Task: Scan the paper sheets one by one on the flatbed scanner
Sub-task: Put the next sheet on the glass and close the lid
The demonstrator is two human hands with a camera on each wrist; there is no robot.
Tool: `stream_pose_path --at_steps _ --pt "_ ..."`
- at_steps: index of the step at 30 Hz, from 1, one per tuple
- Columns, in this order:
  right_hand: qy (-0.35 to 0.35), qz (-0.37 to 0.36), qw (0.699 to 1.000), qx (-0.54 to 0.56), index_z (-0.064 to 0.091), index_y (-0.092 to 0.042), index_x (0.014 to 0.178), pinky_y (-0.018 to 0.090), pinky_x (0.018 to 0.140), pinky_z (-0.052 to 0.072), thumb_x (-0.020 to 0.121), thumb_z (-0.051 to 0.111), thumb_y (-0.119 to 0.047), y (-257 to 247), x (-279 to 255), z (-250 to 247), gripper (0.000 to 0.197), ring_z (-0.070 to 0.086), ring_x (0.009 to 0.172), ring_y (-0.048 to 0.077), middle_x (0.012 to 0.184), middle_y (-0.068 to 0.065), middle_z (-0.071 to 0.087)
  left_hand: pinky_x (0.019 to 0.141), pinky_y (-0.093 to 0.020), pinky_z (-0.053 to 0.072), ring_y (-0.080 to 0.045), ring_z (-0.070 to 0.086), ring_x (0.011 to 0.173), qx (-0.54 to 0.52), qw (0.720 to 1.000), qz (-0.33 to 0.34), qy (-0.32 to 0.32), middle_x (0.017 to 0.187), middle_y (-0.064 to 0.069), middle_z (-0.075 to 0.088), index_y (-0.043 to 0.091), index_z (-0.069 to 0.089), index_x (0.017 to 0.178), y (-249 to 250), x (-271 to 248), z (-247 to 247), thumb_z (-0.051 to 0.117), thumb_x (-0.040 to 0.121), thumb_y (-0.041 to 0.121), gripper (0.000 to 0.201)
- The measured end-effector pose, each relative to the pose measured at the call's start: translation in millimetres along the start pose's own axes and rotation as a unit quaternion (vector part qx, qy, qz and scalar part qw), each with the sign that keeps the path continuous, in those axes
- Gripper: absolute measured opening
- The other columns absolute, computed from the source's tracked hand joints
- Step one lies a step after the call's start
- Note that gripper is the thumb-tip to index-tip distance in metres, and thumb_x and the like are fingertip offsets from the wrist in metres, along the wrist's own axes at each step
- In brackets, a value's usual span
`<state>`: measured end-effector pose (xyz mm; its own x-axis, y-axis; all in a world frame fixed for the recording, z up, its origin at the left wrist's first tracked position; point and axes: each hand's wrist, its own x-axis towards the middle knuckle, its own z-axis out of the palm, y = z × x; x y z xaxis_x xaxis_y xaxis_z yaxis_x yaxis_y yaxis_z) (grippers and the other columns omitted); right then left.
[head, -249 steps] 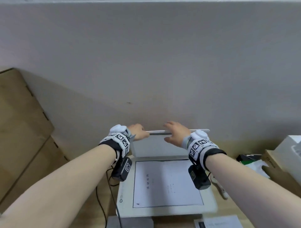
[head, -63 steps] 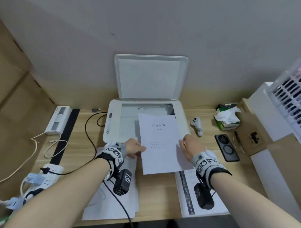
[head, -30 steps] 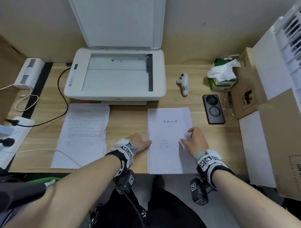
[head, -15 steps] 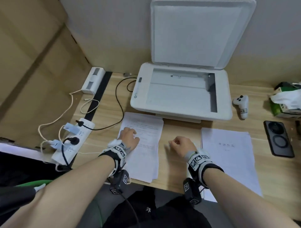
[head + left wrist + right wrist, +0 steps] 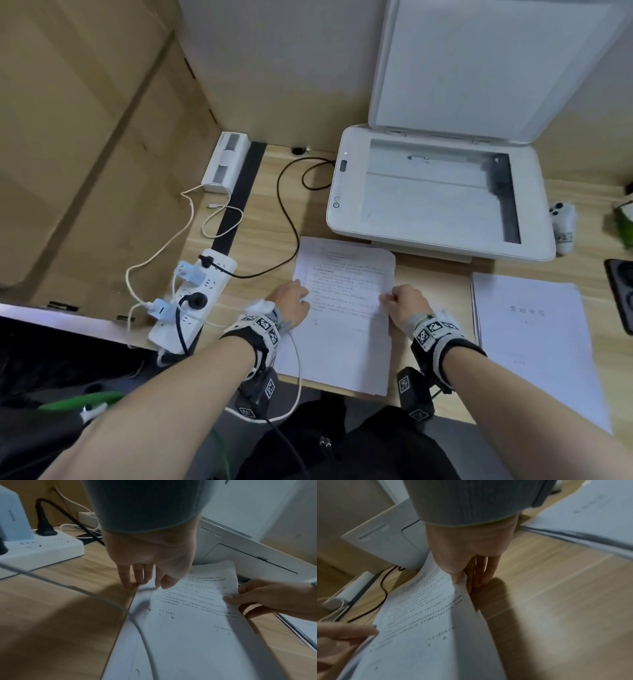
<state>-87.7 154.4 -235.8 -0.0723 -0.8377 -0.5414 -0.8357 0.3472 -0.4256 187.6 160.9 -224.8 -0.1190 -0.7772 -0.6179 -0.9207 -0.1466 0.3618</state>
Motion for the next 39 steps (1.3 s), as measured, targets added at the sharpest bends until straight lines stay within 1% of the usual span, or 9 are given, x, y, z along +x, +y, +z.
stream_pose_path --at_steps 2,8,13,16,18,26,30,35,39 --pt "-0.005 0.000 1.000 -0.016 0.058 -0.014 0.063 0.028 0.051 0.035 0.098 0.055 -0.039 -2.9 -8.9 -12.8 0.043 0.059 0.060 0.022 0.064 0.002 0.060 0.076 -0.031 0.033 -0.017 0.037 0.091 0.019 1.000 0.012 -0.006 0.088 0.007 0.036 0.024 0.029 0.064 3.5 5.0 -8.7 0.048 0.089 0.015 0.033" --pt "0.024 -0.016 0.999 -0.035 0.059 -0.016 0.059 0.027 0.052 0.038 0.092 0.063 -0.049 -15.7 -22.9 -72.5 0.047 0.063 0.055 0.018 0.055 -0.002 0.061 0.078 -0.027 0.046 -0.023 0.063 0.100 0.012 0.997 0.074 0.028 0.115 -0.001 0.066 0.016 0.070 0.108 41.3 7.1 -61.1 0.048 0.095 0.023 0.026" --pt "0.111 -0.067 0.991 0.042 0.060 -0.020 0.061 0.029 0.058 0.049 0.089 0.072 -0.032 -31.9 -20.6 -131.0 0.032 0.067 0.051 0.007 0.049 -0.001 0.065 0.059 -0.028 0.038 -0.020 0.052 0.066 -0.031 0.986 0.123 0.109 0.074 0.000 0.062 0.021 0.057 0.066 95.2 13.1 -105.0 0.045 0.086 0.029 0.025" --pt "0.176 -0.071 0.982 0.024 0.069 -0.025 0.087 0.035 0.072 0.054 0.084 0.075 -0.029 -38.8 -12.8 -155.8 0.008 0.069 0.075 0.018 0.073 -0.006 0.071 0.056 -0.030 0.044 -0.019 0.053 0.056 -0.071 0.981 0.128 0.130 0.057 0.000 0.065 0.011 0.060 0.062 115.5 12.6 -120.0 0.045 0.086 0.030 0.035" --pt "0.188 -0.067 0.980 0.023 0.068 -0.023 0.106 0.031 0.074 0.048 0.084 0.072 -0.026 -42.2 -7.0 -169.5 0.022 0.064 0.089 0.021 0.088 -0.005 0.069 0.062 -0.031 0.052 -0.016 0.063 0.063 -0.067 0.975 0.157 0.142 0.057 0.007 0.066 0.017 0.061 0.061 130.1 10.6 -127.4 0.045 0.087 0.030 0.033" --pt "0.187 -0.090 0.978 0.029 0.057 -0.015 0.127 0.038 0.085 0.050 0.091 0.050 -0.008 -59.8 29.3 -176.0 0.037 0.063 0.103 0.031 0.109 0.009 0.071 0.091 -0.035 0.053 -0.014 0.066 0.099 -0.070 0.962 0.245 0.098 0.108 0.011 0.072 0.027 0.074 0.101 180.0 26.0 -128.9 0.048 0.090 0.034 0.029" --pt "0.139 -0.112 0.983 0.044 0.036 -0.015 0.149 0.041 0.102 0.046 0.088 0.057 -0.005 -56.9 39.3 -172.6 0.065 0.054 0.123 0.028 0.144 0.009 0.049 0.117 -0.037 0.029 -0.020 0.027 0.146 0.097 0.967 0.235 0.030 0.161 -0.002 0.025 0.018 0.035 0.150 183.8 48.9 -119.0 0.041 0.096 0.028 0.056" --pt "0.178 -0.095 0.978 -0.046 0.036 -0.005 0.146 0.039 0.119 0.024 0.091 0.061 -0.024 -14.7 66.0 -186.3 0.064 0.027 0.145 0.033 0.155 0.014 0.032 0.123 -0.035 0.008 -0.020 -0.007 0.152 0.146 0.969 0.191 0.062 0.165 -0.006 -0.009 0.012 0.008 0.157 196.8 76.7 -112.2 0.036 0.098 0.018 0.065" --pt "0.167 -0.074 0.972 -0.150 0.016 -0.006 0.156 0.039 0.125 0.004 0.102 0.027 -0.050 23.3 74.2 -183.0 0.070 0.003 0.153 0.029 0.166 0.013 0.007 0.123 -0.040 0.000 -0.022 -0.015 0.150 0.191 0.963 0.167 0.090 0.163 -0.005 -0.017 0.013 -0.001 0.157 212.2 95.0 -107.8 0.032 0.099 0.022 0.067"
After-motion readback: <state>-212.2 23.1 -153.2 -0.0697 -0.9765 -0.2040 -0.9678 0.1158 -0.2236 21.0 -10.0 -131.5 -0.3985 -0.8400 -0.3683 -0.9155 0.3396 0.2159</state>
